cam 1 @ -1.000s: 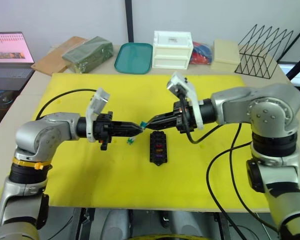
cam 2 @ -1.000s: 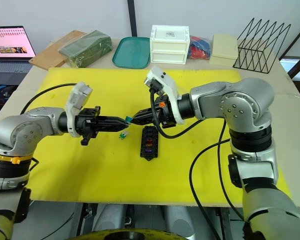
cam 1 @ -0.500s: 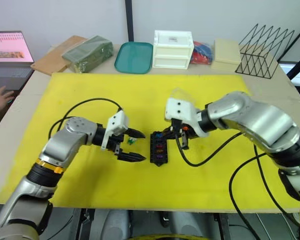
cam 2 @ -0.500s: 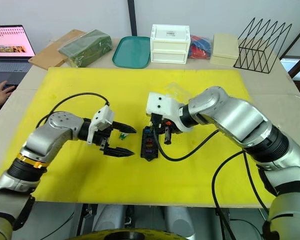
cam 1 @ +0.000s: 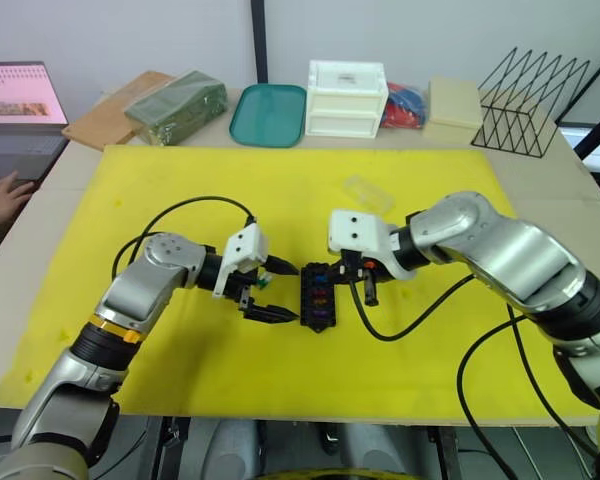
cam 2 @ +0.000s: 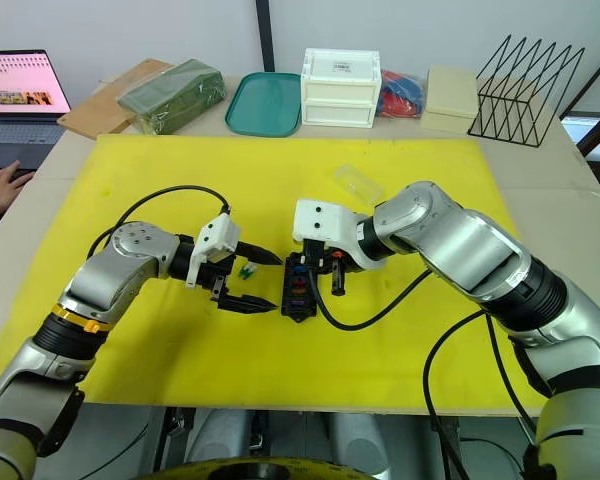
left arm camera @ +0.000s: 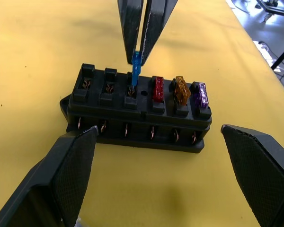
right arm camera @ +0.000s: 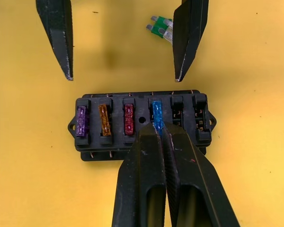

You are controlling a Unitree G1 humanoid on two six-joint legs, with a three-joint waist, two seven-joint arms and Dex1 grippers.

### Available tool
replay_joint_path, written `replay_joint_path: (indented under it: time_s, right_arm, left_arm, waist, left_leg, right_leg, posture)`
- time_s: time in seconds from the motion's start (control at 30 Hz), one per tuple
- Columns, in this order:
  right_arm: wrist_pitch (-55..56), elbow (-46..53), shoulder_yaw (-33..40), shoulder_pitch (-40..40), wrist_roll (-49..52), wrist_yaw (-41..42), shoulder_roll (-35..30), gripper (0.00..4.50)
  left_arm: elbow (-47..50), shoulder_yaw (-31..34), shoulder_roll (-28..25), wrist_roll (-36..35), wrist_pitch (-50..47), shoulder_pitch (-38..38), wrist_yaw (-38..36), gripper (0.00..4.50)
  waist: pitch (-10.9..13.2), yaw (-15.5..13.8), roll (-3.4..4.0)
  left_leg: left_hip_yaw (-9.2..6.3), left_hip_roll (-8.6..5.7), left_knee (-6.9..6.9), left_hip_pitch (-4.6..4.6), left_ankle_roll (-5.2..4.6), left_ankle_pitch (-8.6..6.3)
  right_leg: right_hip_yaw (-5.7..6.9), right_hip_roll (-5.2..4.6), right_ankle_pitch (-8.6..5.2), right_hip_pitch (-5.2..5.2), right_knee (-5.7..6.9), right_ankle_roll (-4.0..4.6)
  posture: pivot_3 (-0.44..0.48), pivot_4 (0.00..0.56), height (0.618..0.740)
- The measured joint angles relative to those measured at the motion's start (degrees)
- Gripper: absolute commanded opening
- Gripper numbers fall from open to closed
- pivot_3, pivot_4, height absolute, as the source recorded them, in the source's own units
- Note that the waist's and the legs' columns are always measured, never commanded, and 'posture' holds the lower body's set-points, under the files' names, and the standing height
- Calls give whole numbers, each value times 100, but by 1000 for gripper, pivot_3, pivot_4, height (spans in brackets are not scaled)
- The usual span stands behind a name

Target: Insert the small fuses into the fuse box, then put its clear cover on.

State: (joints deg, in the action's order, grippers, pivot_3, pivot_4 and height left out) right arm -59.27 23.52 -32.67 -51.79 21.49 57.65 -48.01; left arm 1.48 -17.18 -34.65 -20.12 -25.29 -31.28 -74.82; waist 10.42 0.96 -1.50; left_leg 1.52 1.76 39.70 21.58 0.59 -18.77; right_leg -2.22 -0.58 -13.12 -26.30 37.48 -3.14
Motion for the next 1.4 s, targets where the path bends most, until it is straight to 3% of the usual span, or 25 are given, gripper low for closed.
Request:
replay_joint_path:
  time_s: [1.4]
  right_arm:
    - [-395, 98, 11, 19, -210, 68, 190, 0]
  left_arm:
    - [-76, -3, 203, 377, 220, 1, 11, 4468]
  waist:
    - [0, -1, 0]
  left_leg:
    - [-1, 0, 1, -3, 0, 0]
  right_leg:
    - [1, 0, 0, 4, 0, 0]
  posture:
    - [0, 150, 740]
